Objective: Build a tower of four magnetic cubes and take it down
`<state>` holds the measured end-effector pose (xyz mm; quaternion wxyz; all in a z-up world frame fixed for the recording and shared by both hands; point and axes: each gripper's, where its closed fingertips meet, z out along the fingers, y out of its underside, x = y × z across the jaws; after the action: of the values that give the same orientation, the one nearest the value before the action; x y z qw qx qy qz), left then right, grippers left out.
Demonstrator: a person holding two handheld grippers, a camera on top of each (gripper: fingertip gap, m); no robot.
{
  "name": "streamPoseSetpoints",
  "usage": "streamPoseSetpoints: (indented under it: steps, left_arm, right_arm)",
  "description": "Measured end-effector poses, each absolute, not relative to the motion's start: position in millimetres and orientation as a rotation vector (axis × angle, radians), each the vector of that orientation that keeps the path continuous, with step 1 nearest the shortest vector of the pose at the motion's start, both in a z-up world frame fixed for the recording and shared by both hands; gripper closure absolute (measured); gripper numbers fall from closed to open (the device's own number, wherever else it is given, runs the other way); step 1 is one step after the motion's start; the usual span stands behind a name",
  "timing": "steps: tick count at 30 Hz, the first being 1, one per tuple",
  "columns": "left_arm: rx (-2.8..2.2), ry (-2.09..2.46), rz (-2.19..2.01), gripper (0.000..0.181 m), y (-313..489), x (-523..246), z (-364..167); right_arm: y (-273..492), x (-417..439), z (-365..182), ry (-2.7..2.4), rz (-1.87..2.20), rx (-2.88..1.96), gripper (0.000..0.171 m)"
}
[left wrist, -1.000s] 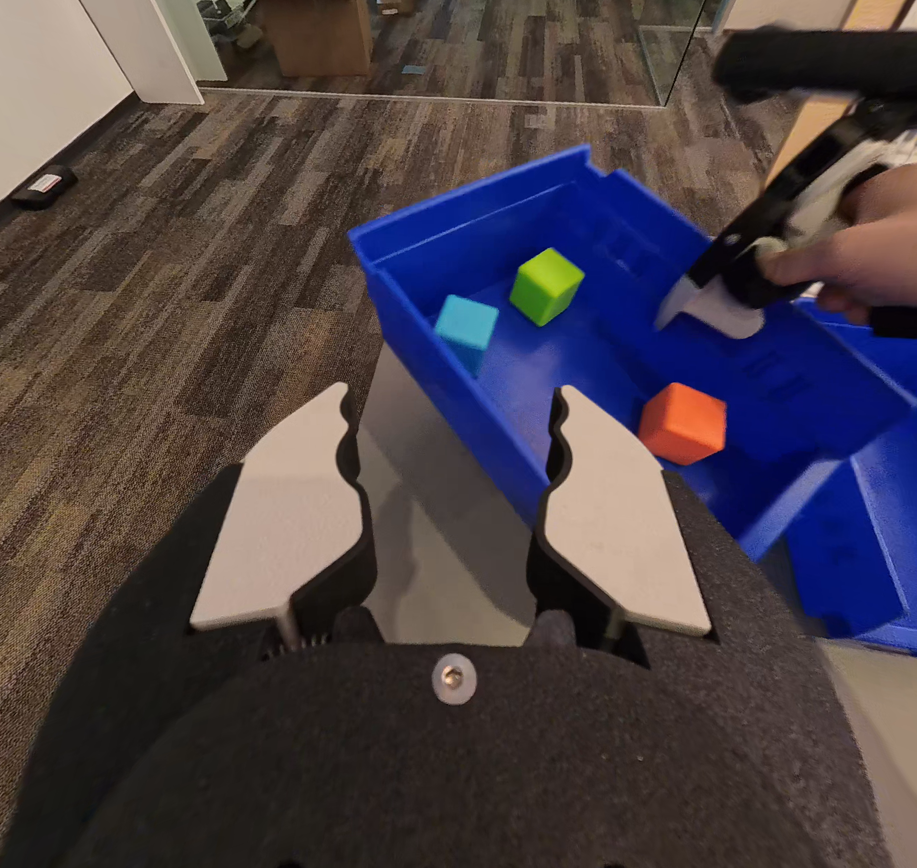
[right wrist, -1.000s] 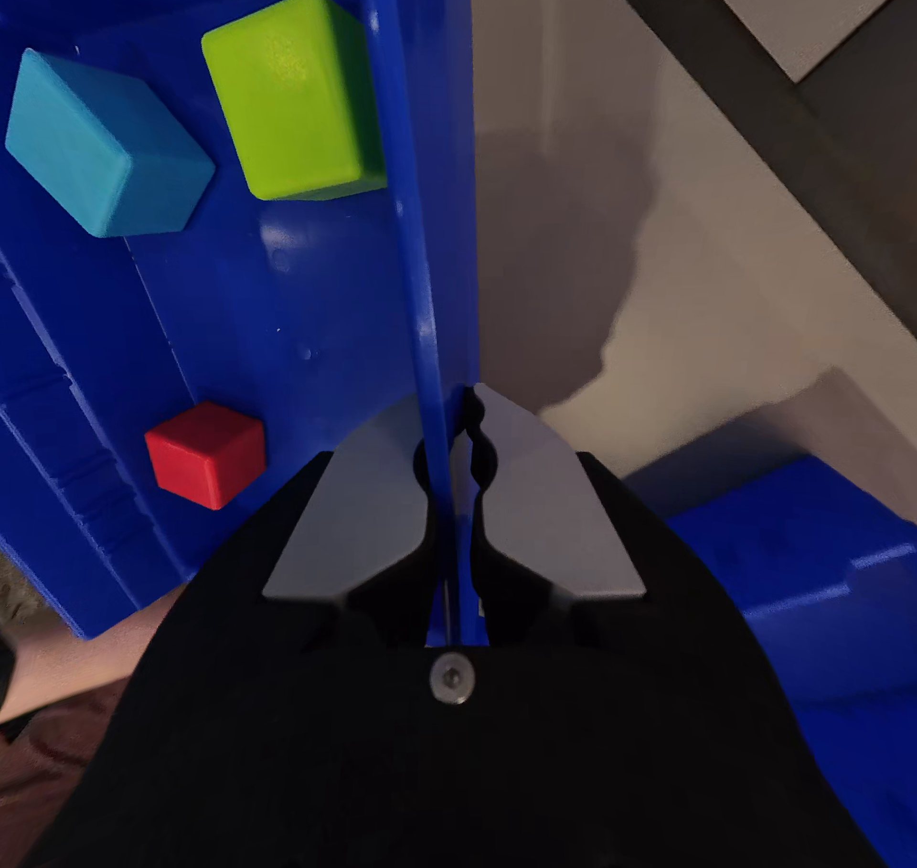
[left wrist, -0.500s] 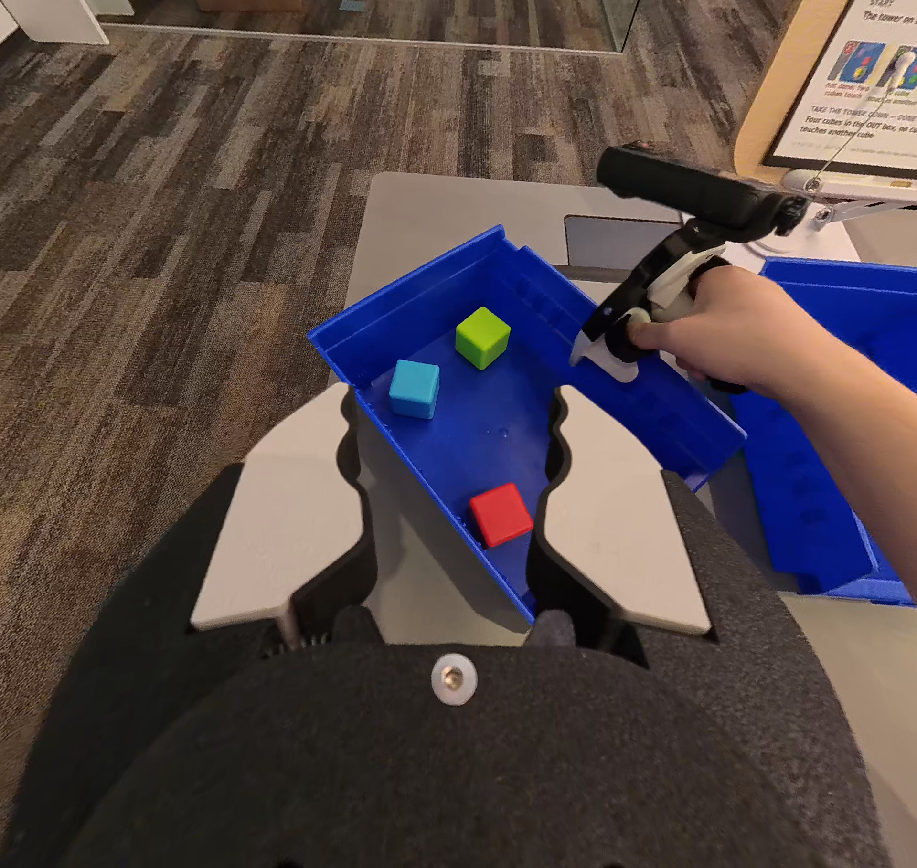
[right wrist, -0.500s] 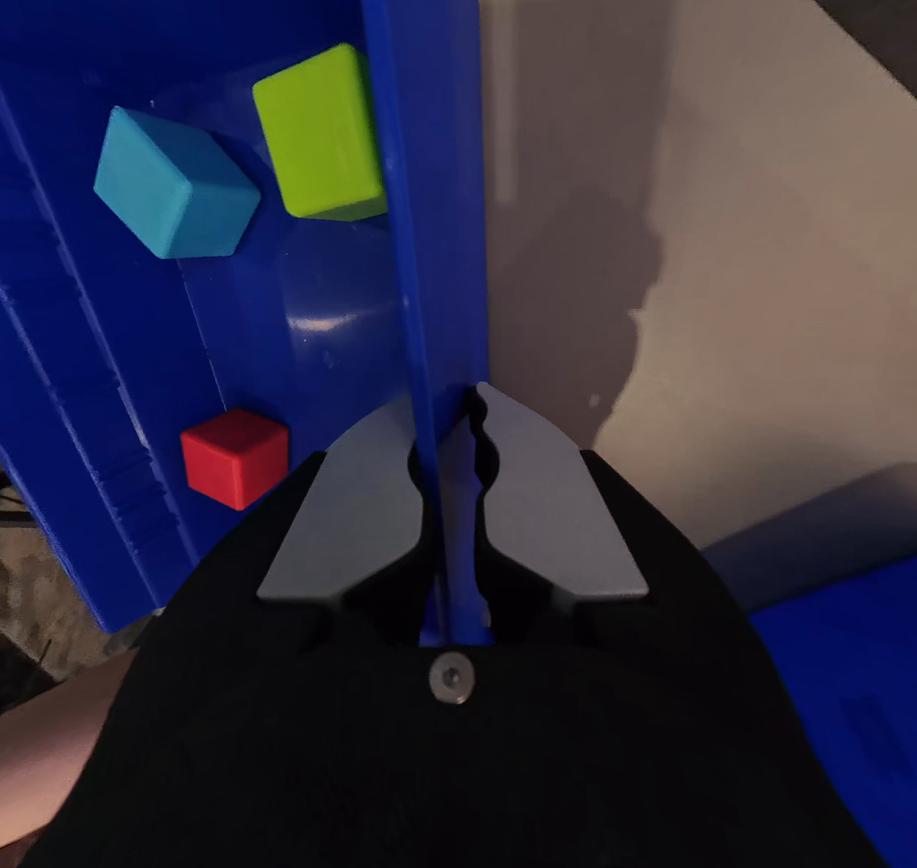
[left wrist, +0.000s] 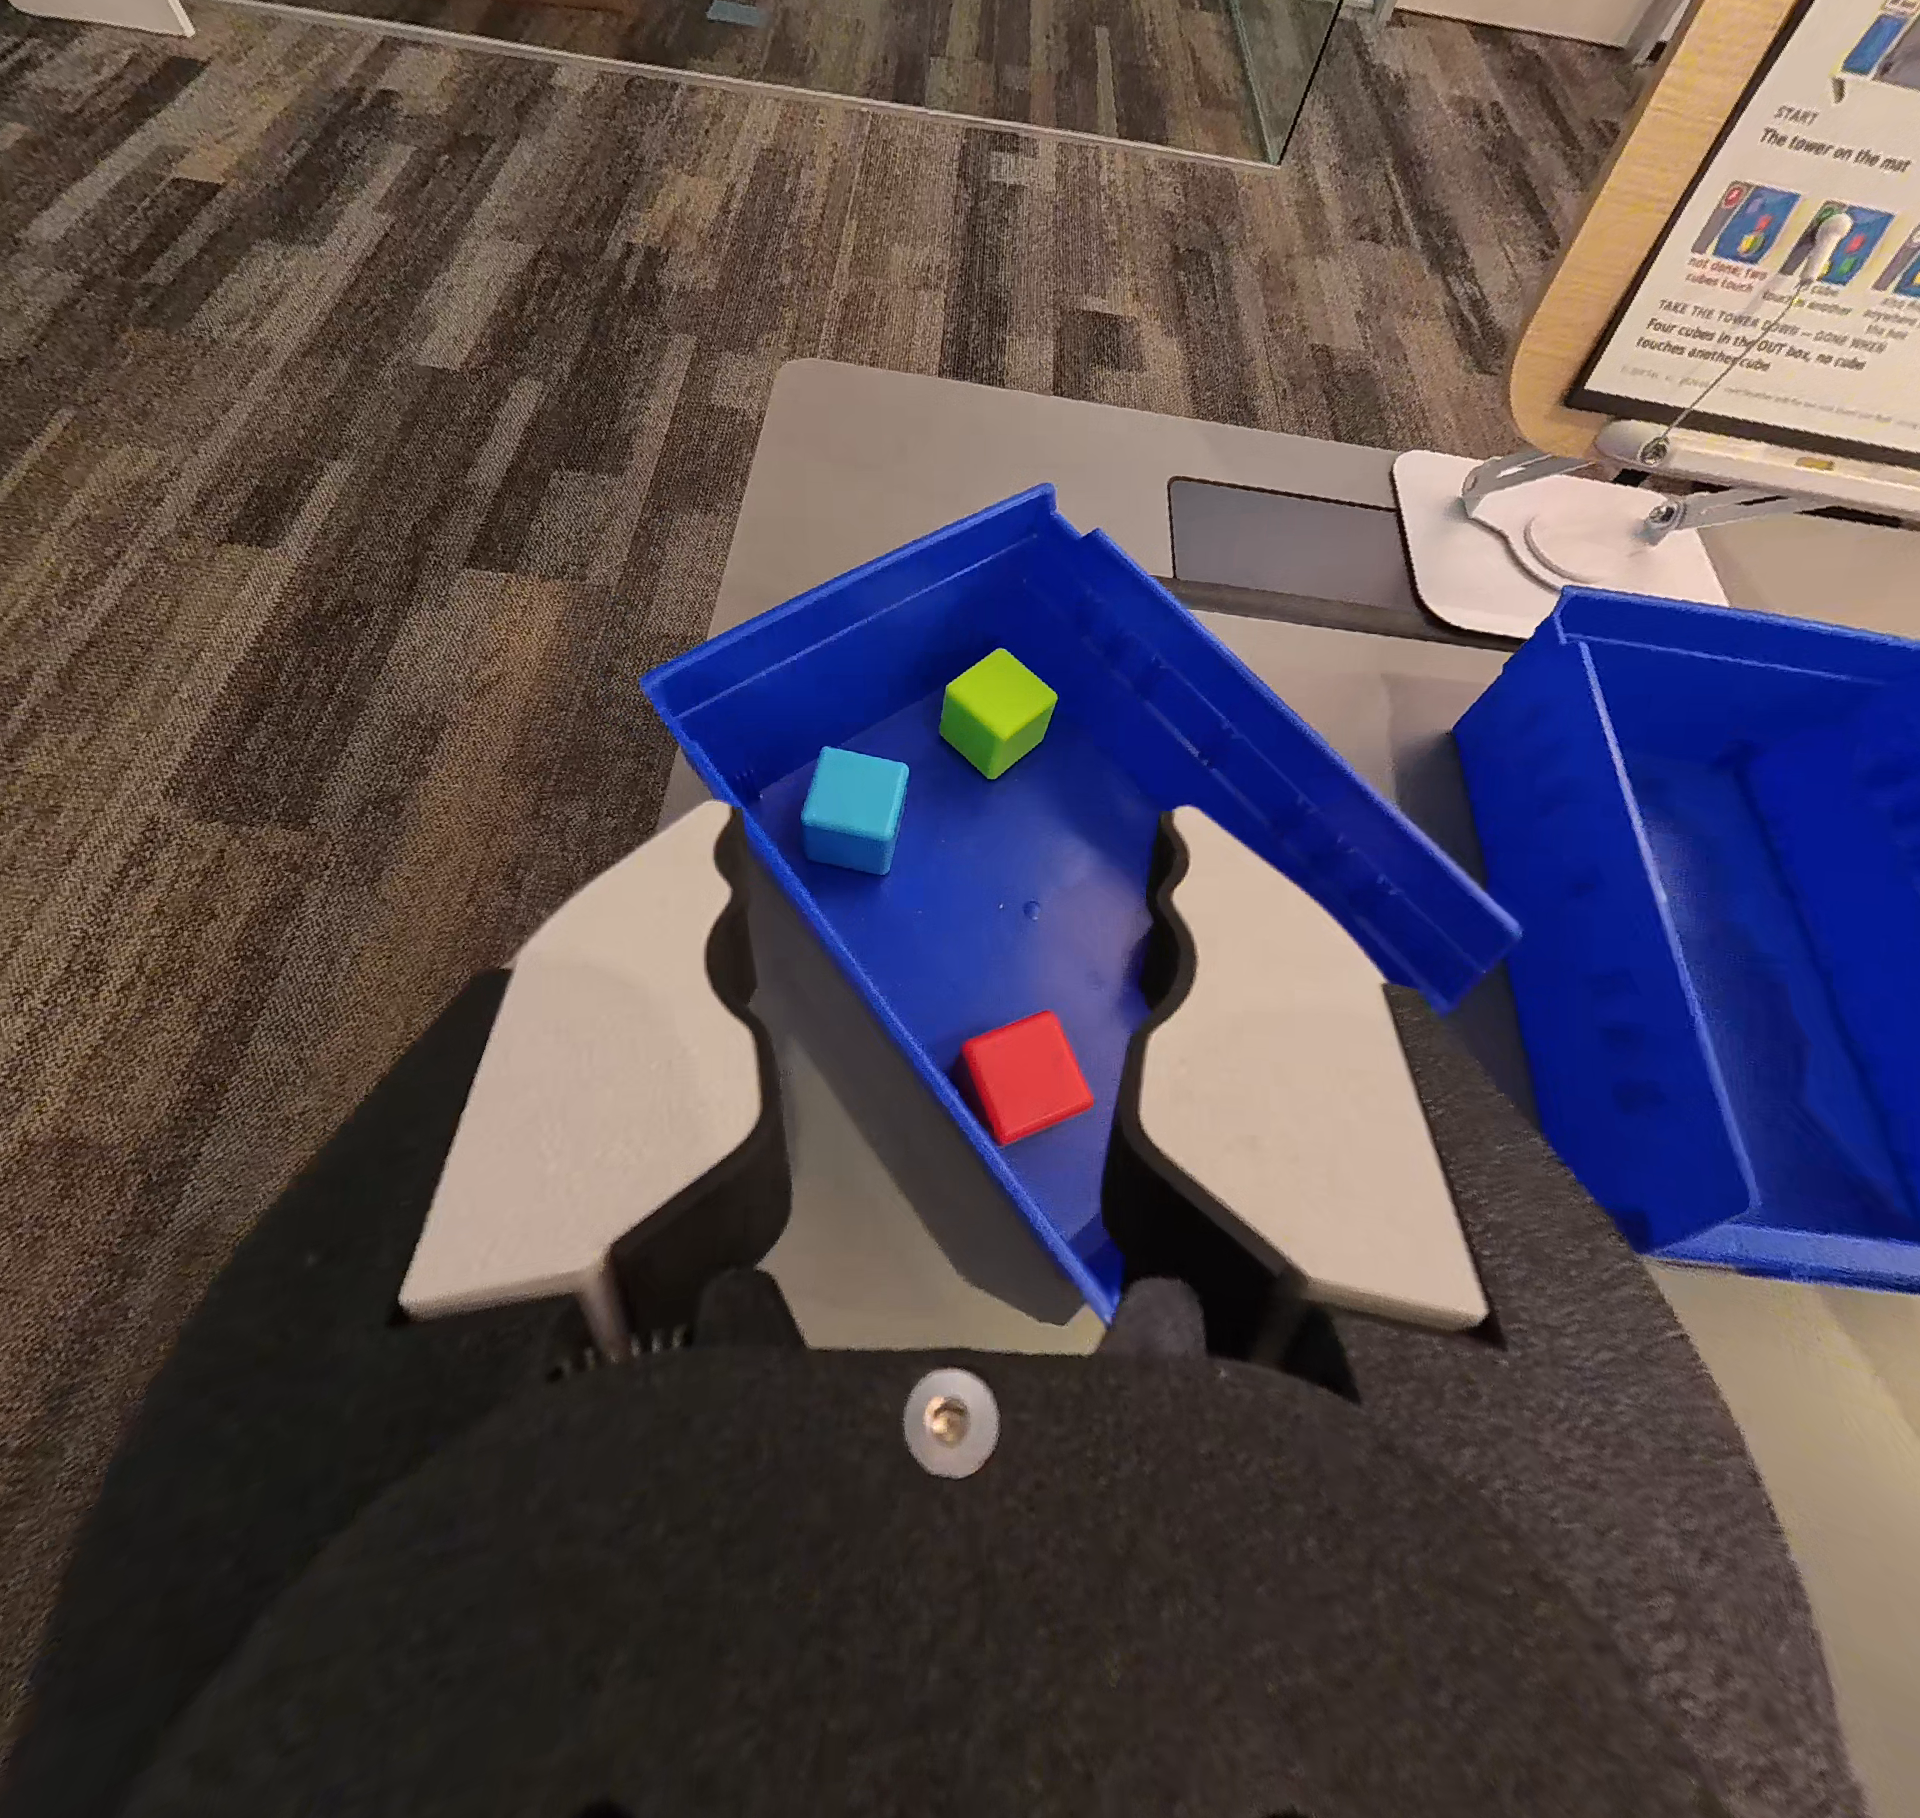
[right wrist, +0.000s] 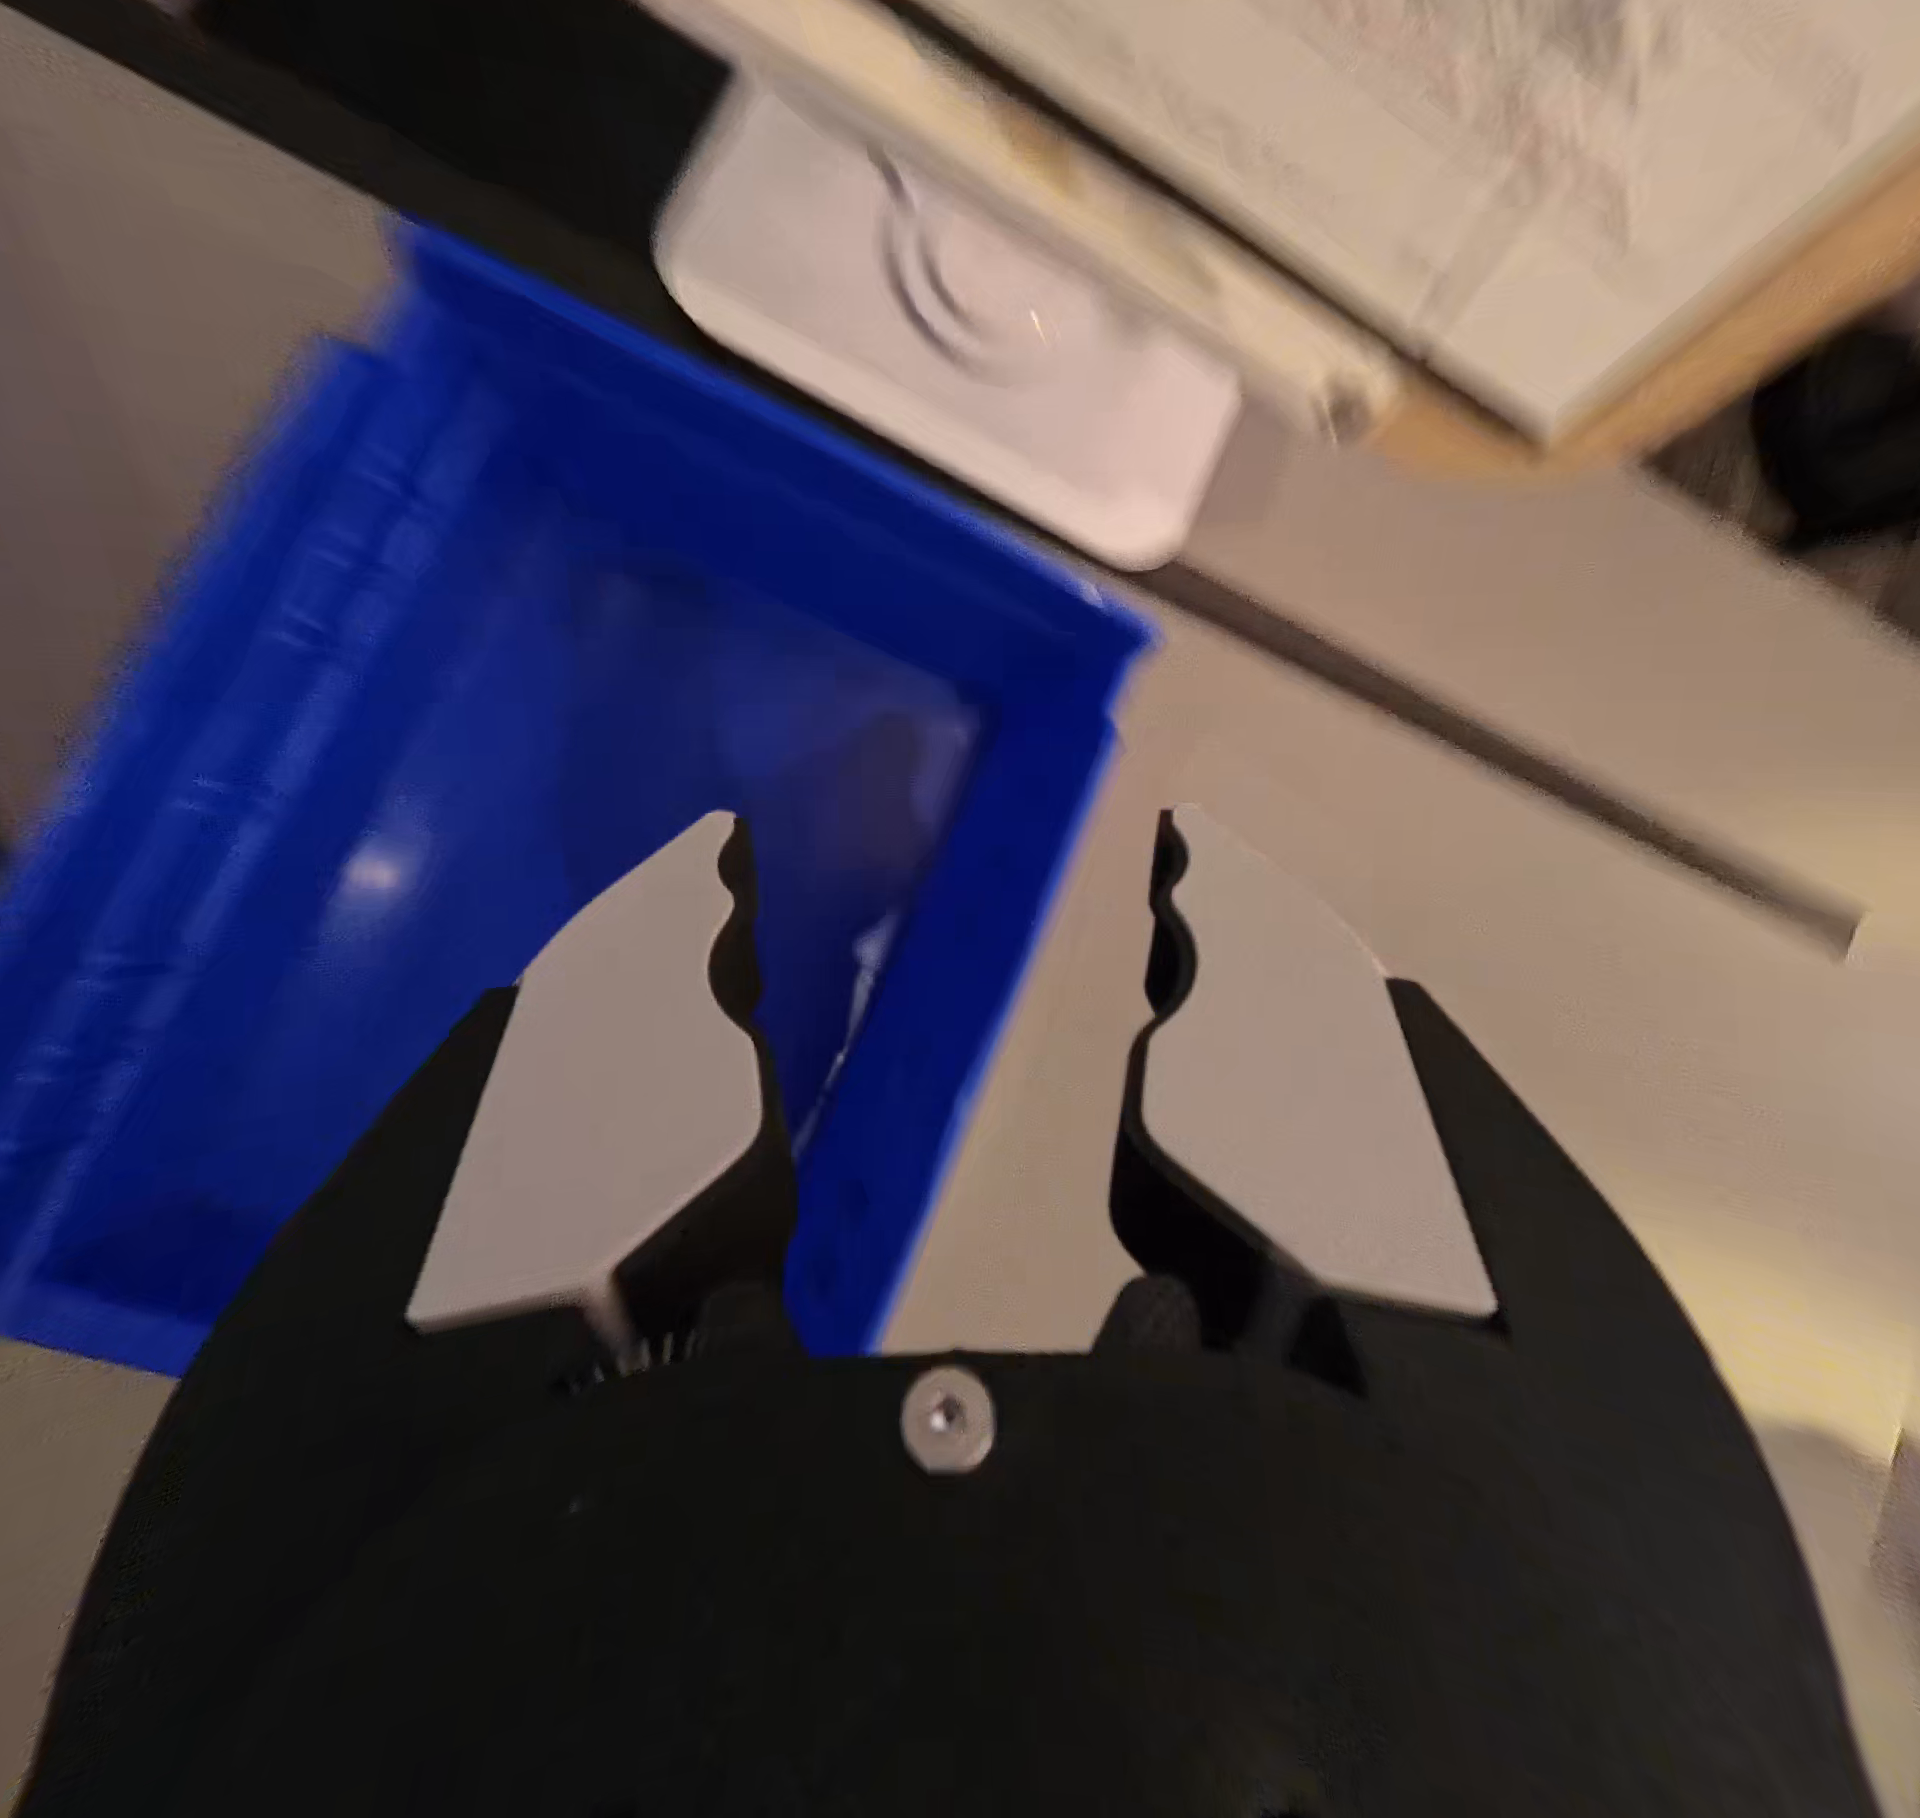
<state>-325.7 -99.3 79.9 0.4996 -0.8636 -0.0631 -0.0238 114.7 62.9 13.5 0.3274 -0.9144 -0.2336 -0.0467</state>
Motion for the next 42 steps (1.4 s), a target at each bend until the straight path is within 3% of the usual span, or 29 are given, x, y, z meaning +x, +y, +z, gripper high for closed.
streamPoseSetpoints:
  steps: [3,7,9,11,14,20,33,42]
  left_arm:
    - [-2.089,-0.118,-0.043,0.108,-95,-315,83]
    - [-2.144,-0.065,0.01,0.108,-89,-301,77]
    - [-2.183,-0.04,0.04,0.107,-86,-296,71]
    - [-2.208,-0.02,0.073,0.106,-85,-292,67]
    - [-2.21,-0.004,0.102,0.106,-83,-287,68]
    - [-2.227,0.054,0.138,0.108,-83,-276,67]
    - [-2.265,0.011,0.192,0.109,-75,-283,60]
    - [-2.327,0.037,0.266,0.108,-66,-277,47]
  right_arm:
    - [46,167,-29,-0.499,-0.094,-2.559,0.092]
    - [28,177,-81,-0.517,0.002,-2.712,0.096]
    - [22,174,-104,-0.562,0.041,-2.792,0.11]
    - [16,166,-119,-0.634,0.126,-2.863,0.141]
    - [17,167,-123,-0.618,0.203,-2.943,0.16]
    - [29,207,-123,-0.556,0.344,-2.999,0.164]
    - [32,419,-125,-0.204,0.297,-2.966,0.164]
    - [16,497,-126,-0.067,0.302,-2.951,0.164]
